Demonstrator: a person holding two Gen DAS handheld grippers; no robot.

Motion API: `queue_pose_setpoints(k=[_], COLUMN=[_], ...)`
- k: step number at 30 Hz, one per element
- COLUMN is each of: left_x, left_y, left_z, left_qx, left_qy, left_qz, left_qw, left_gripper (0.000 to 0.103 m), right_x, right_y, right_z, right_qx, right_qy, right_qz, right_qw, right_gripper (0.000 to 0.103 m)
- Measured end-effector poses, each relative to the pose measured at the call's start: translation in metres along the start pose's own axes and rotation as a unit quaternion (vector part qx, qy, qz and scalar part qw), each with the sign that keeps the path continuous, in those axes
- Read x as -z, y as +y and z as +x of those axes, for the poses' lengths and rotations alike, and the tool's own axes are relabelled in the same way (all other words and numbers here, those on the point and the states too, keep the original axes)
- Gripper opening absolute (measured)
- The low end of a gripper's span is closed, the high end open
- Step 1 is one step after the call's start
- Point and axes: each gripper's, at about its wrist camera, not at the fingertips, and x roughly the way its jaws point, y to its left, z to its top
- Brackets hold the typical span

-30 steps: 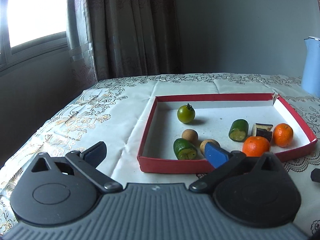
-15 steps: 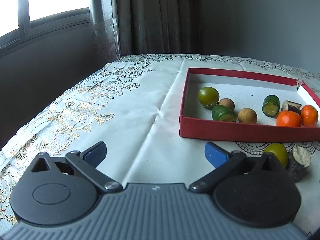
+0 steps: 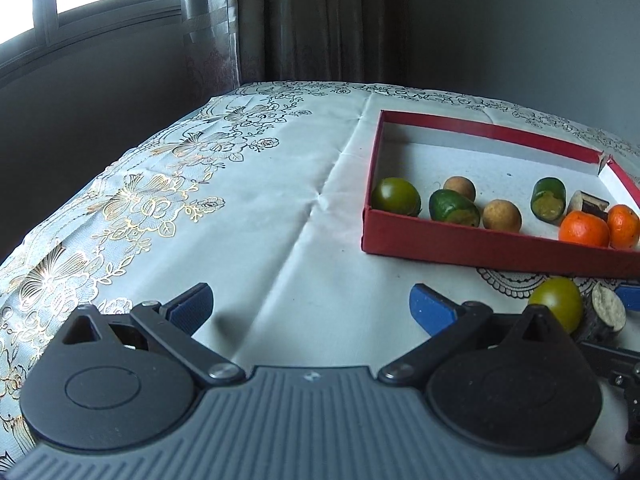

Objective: Organize fruits
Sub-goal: 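Lower the right gripper onto the cut eggplant piece and close it, then carry the eggplant piece into the red box and open the right gripper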

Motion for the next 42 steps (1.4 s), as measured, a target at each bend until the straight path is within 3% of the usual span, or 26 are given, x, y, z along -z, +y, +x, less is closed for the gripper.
queue_pose_setpoints(k=[2,3,9,25,42], left_x=[0.0,0.0,0.0,0.0,0.0], left_y=[0.0,0.001,0.002,0.001,0.001], left_z=[0.0,0.0,-0.001,0.0,0.0], left_qx=[0.001,0.002,0.002,-0.003,-0.002], left_qy=[0.001,0.001,0.001,0.002,0.002], left_qz=[-0.002,-0.003,-0.006,-0.007,-0.008], left_qw=[1.0,1.0,1.0,1.0,1.0], left_gripper=[0.103,0.103,0.103,0.103,0.103], right_x=[-0.001,-0.003,-0.004,0.004,0.01], right_y=[0.001,0.002,0.005,0.002,-0.003], right_z=[0.001,0.004,0.006,-0.004,-0.041], right_qx=[-0.001,-0.003,-0.014,-0.01,0.022], right_qy=[0.001,0.002,0.003,-0.012,-0.081], right_qz=[-0.001,-0.001,0.001,0.026,0.041], right_qw=[1.0,1.0,1.0,1.0,0.996], right_gripper=[0.061,0.054,0.034,0.033,0.033])
